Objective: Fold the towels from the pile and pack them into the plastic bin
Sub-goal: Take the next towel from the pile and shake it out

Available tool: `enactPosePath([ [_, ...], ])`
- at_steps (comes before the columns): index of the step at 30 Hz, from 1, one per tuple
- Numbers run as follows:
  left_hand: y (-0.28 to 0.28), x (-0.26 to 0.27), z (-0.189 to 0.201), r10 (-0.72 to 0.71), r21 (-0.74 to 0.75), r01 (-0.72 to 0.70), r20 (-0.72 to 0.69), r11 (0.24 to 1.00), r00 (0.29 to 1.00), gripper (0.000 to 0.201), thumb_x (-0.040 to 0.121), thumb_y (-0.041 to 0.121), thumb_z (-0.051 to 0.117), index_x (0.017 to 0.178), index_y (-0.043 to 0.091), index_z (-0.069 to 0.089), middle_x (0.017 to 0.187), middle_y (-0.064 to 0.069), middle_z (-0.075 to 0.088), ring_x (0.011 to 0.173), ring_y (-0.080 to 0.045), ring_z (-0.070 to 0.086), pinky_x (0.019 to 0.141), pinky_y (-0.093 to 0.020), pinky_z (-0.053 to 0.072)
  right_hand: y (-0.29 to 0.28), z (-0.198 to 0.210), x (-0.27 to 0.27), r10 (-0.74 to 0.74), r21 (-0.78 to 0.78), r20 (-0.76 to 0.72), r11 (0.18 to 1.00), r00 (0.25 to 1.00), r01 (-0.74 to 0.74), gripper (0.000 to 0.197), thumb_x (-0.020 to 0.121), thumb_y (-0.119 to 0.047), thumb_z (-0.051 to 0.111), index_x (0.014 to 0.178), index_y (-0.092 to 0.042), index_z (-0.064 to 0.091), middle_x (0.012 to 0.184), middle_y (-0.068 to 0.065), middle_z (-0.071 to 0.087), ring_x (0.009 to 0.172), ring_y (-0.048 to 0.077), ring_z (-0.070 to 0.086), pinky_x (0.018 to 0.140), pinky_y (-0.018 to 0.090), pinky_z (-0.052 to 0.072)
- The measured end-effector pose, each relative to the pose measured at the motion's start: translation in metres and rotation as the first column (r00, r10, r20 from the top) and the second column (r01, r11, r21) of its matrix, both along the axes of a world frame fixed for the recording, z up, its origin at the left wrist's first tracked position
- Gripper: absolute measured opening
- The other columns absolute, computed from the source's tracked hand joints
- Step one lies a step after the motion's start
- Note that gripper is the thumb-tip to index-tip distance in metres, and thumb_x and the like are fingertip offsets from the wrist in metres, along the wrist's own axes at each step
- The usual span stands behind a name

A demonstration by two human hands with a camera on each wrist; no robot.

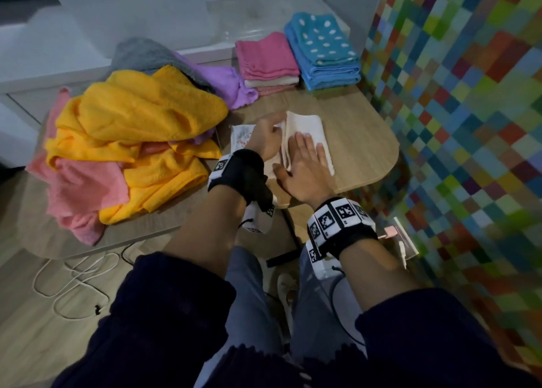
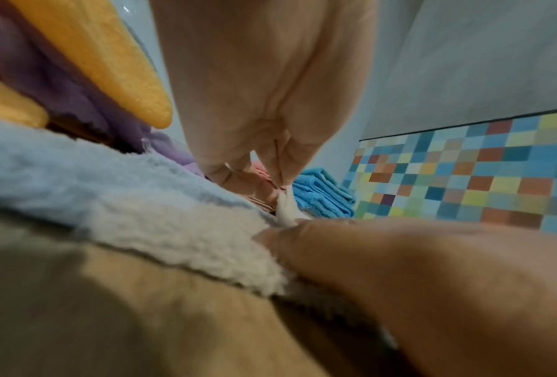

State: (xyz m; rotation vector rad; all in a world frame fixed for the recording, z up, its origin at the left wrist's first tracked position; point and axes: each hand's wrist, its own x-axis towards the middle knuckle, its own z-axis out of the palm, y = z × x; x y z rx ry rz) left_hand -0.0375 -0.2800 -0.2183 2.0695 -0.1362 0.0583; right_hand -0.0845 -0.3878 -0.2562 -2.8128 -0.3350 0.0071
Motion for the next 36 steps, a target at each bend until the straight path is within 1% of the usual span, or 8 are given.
enactPosePath([
  [5,0.022,-0.017,-0.009,-0.019,0.284,0.027,-0.029,0.958,0.999,0.052,0.09,-0.009,0.038,0.14,0.004,0.036,0.148,-0.014,0.034,0.137,-0.026,0.033,0.107,-0.019,0.021,-0.008,0.02,-0.002,0.016,0.196,-0.067,0.981,0.998,-0.002,0.064,0.096,-0.045,0.036,0.15,-0.014,0.018,0.159,0.003,0.005,0.147,0.017,-0.002,0.118,0.042,-0.006],
  [9,0.036,-0.032,-0.021,-0.009,0.586,0.042,-0.059,0.809,0.998,0.05,0.095,0.019,0.045,0.143,0.019,0.033,0.154,-0.003,0.025,0.142,-0.025,0.021,0.116,-0.034,0.016,-0.024,0.021,-0.003,-0.387,0.241,0.138,0.906,0.912,0.348,0.045,0.092,-0.035,0.044,0.13,-0.011,0.048,0.136,0.013,0.047,0.126,0.027,0.04,0.102,0.04,0.028],
  [18,0.007,-0.063,-0.021,-0.087,0.628,0.251,-0.28,0.737,0.956,0.057,0.099,0.033,0.036,0.15,0.023,0.011,0.159,0.001,-0.005,0.145,-0.028,-0.012,0.115,-0.044,-0.009,-0.042,0.036,0.006,-0.426,0.508,-0.282,0.694,0.86,0.51,0.035,0.086,-0.025,0.062,0.109,0.001,0.062,0.1,0.011,0.063,0.084,0.02,0.054,0.071,0.026,0.037],
  [21,0.002,-0.067,-0.017,-0.109,0.524,0.216,-0.228,0.824,0.968,0.056,0.099,0.023,0.037,0.149,0.016,0.013,0.159,-0.004,0.003,0.146,-0.025,-0.006,0.116,-0.04,-0.005,-0.043,0.045,0.006,-0.497,0.616,-0.209,0.602,0.842,0.508,0.029,0.082,-0.017,0.066,0.105,-0.001,0.061,0.094,0.009,0.06,0.085,0.018,0.055,0.067,0.023,0.036],
  [26,0.02,-0.065,-0.012,0.115,0.052,-0.114,-0.005,0.992,0.993,0.04,0.096,0.001,0.036,0.134,0.007,0.046,0.141,-0.013,0.044,0.133,-0.025,0.038,0.11,-0.029,0.028,-0.006,0.046,-0.007,-0.5,0.611,0.105,0.715,0.859,0.341,0.024,0.079,-0.018,0.067,0.101,-0.014,0.058,0.099,0.005,0.064,0.091,0.022,0.061,0.075,0.035,0.049],
  [31,0.035,-0.047,-0.004,0.044,-0.636,-0.27,-0.348,0.723,0.937,0.036,0.101,0.023,0.039,0.126,-0.001,0.048,0.101,-0.018,0.053,0.078,-0.018,0.055,0.062,-0.023,0.047,0.033,0.045,-0.027,-0.267,0.428,0.316,0.896,0.91,0.114,0.027,0.08,-0.034,0.064,0.102,-0.021,0.06,0.096,0.005,0.068,0.093,0.027,0.06,0.072,0.034,0.042],
  [33,0.038,-0.042,-0.006,-0.026,-0.676,-0.312,-0.44,0.667,0.898,0.047,0.097,0.037,0.043,0.126,0.001,0.049,0.098,-0.018,0.058,0.07,-0.018,0.061,0.054,-0.024,0.05,0.041,0.037,-0.031,-0.183,0.357,0.364,0.933,0.914,0.045,0.03,0.082,-0.044,0.057,0.097,-0.02,0.065,0.089,0.005,0.07,0.09,0.03,0.062,0.077,0.039,0.044],
  [36,0.035,-0.041,-0.008,0.029,-0.58,-0.312,-0.445,0.752,0.895,0.03,0.098,0.016,0.044,0.121,-0.001,0.052,0.086,-0.015,0.062,0.062,-0.017,0.064,0.049,-0.023,0.051,0.037,0.025,-0.031,-0.123,0.406,0.326,0.914,0.937,-0.022,0.041,0.092,-0.043,0.039,0.094,-0.015,0.069,0.089,0.009,0.07,0.091,0.03,0.061,0.082,0.041,0.043],
])
